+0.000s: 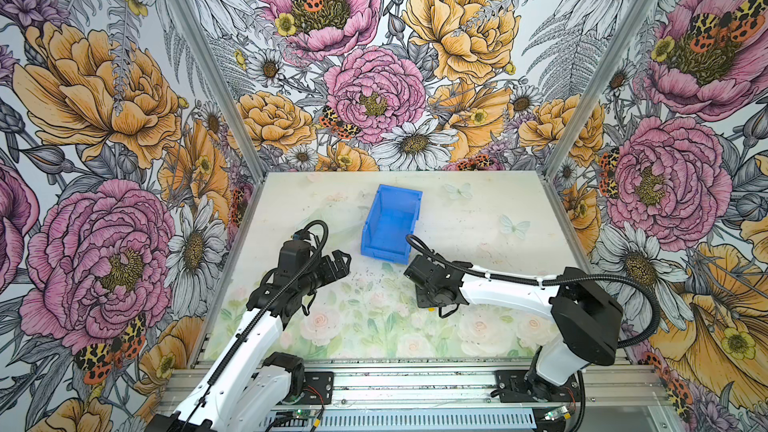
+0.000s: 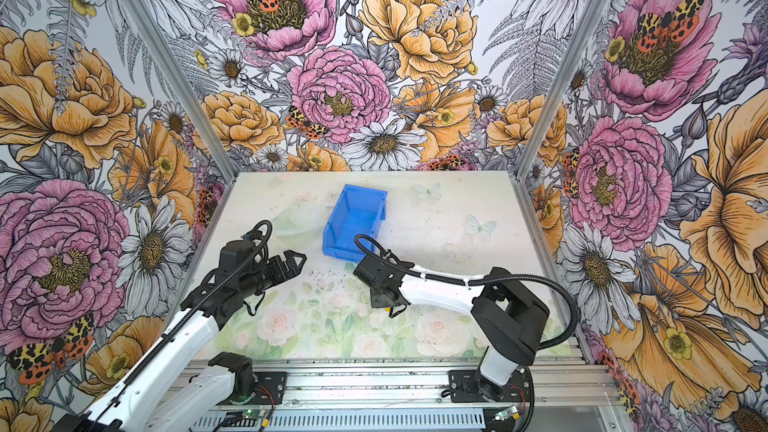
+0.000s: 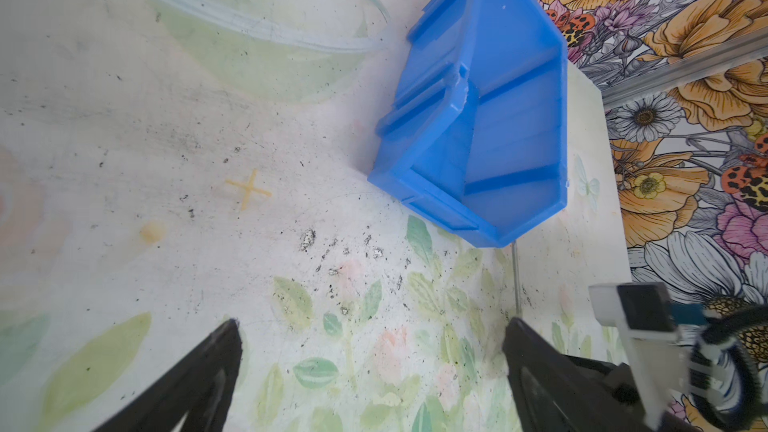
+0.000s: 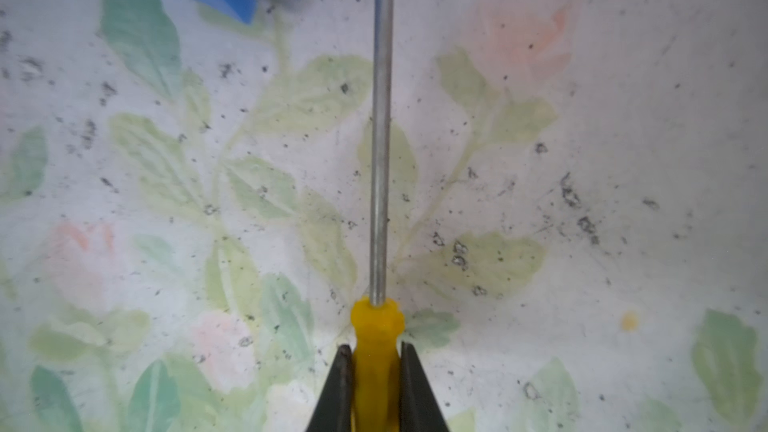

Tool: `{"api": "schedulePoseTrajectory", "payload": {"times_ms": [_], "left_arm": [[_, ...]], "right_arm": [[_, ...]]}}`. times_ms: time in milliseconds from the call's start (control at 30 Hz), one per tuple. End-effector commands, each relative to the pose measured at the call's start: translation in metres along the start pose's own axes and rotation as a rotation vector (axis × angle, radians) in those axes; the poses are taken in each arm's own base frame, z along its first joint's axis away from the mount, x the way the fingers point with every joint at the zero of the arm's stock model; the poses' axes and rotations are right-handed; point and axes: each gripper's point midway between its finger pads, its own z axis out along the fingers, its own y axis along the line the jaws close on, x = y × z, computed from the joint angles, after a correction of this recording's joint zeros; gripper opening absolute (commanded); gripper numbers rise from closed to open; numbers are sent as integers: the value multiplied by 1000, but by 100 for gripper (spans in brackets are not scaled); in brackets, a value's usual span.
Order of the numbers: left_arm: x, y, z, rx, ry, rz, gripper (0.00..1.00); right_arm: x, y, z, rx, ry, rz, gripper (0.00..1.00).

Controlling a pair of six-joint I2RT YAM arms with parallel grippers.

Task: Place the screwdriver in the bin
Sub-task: 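Lift the screwdriver with the right gripper and carry it over the blue bin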

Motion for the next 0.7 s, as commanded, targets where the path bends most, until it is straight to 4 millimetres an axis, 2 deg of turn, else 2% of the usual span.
{"api": "schedulePoseTrajectory", "payload": {"times_ms": [0, 200, 367, 533, 667], "left_arm": [[-33, -10, -3, 27, -88, 49, 99], [-52, -15, 8, 45, -129, 82, 99], [-61, -19, 10, 50, -139, 118, 99], [-66, -19, 7, 45, -154, 145, 99], [-65, -11, 10, 22, -158, 141, 99]], "right_arm": [[-40, 16, -44, -87, -141, -19, 0], [-68, 16, -73, -120, -217, 32, 0], [-95, 25, -94, -147, -285, 66, 0], [-127, 34, -102, -175, -313, 80, 0], [-151, 39, -98, -192, -308, 88, 0]]}}
